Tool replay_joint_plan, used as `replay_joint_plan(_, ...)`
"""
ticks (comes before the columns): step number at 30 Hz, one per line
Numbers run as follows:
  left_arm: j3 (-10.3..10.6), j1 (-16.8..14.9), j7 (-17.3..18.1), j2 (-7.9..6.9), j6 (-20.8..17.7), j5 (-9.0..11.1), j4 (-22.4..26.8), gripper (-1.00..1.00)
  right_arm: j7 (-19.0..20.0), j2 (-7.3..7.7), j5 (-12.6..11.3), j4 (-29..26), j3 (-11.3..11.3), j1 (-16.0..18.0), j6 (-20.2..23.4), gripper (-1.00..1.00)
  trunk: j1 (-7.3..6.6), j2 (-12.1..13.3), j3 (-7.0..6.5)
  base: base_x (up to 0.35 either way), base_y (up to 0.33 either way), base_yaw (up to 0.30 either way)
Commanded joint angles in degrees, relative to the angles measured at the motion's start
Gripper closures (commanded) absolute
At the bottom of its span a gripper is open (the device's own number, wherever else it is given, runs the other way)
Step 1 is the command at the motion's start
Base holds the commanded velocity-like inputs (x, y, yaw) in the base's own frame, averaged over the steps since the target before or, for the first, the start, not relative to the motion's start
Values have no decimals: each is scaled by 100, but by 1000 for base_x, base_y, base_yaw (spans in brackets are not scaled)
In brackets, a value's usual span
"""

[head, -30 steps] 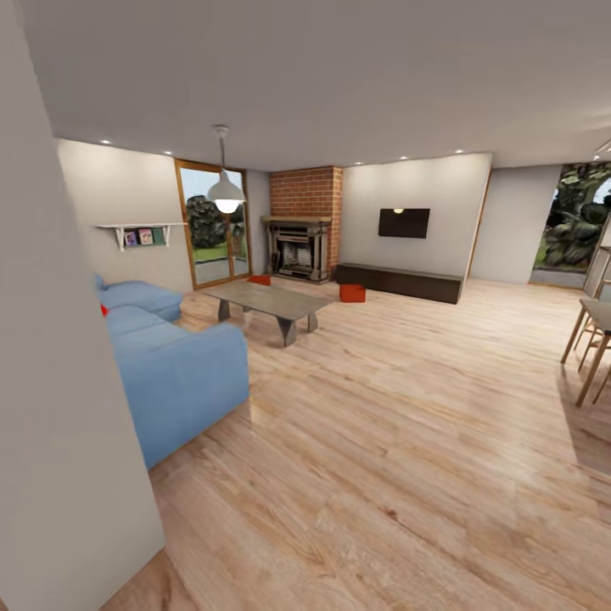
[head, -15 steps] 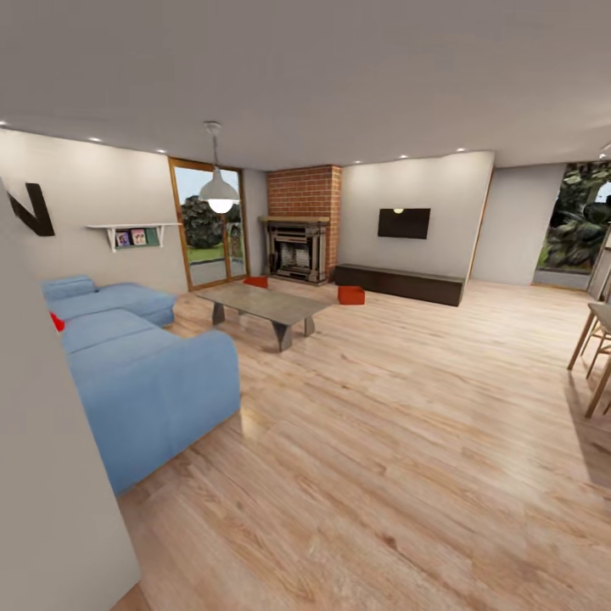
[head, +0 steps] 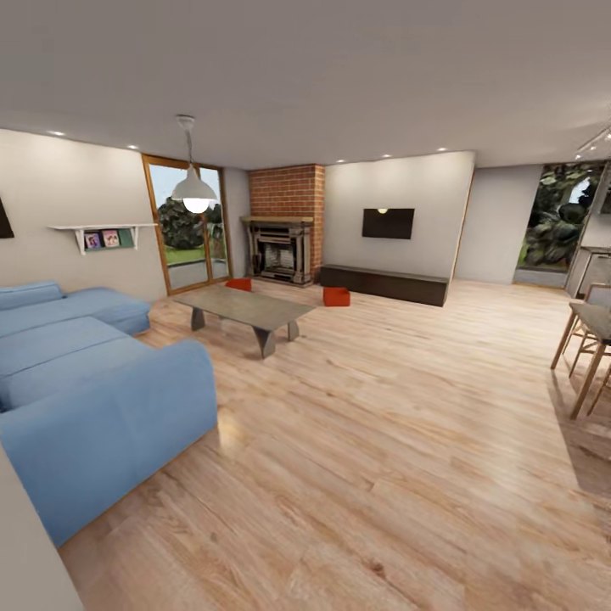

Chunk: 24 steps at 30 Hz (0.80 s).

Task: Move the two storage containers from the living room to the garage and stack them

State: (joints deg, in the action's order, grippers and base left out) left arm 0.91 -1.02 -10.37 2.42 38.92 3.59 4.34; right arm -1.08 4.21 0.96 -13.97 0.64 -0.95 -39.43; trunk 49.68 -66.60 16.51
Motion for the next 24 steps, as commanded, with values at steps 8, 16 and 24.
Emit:
replay_joint_plan(8,14,-4,-8,1,19,36,-1,-100,-15,1,10,-9,6,-2,-3,-100,4,-3,6,325,-97,-25)
replay_joint_plan(16,14,-3,-7,4,19,36,-3,-100,-15,1,10,-9,6,-2,-6,-100,4,-3,6,325,-96,0)
replay_joint_plan(24,14,-3,8,-4,19,36,-3,-100,-15,1,10,-9,6,-2,-3,-100,4,-3,6,325,-96,0)
